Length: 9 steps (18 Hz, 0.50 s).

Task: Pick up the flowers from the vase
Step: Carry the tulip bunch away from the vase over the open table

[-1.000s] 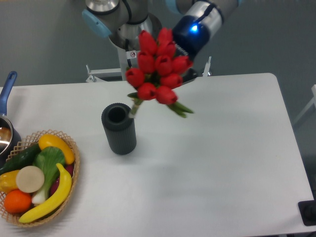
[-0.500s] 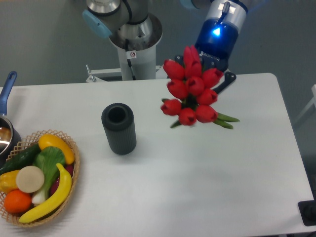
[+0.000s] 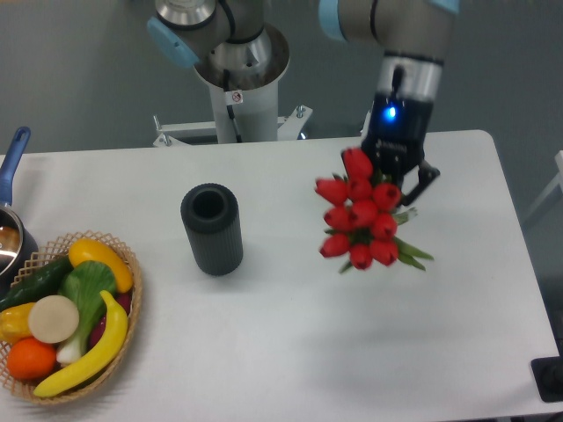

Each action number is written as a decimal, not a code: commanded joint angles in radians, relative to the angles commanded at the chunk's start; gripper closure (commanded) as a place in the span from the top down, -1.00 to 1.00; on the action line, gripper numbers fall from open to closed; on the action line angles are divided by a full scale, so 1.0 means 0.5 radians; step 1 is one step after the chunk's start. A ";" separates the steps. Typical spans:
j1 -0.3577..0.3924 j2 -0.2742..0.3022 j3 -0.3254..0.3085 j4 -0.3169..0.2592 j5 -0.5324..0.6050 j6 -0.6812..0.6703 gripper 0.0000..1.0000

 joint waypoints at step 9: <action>-0.230 -0.288 0.163 -0.037 0.837 0.031 -0.62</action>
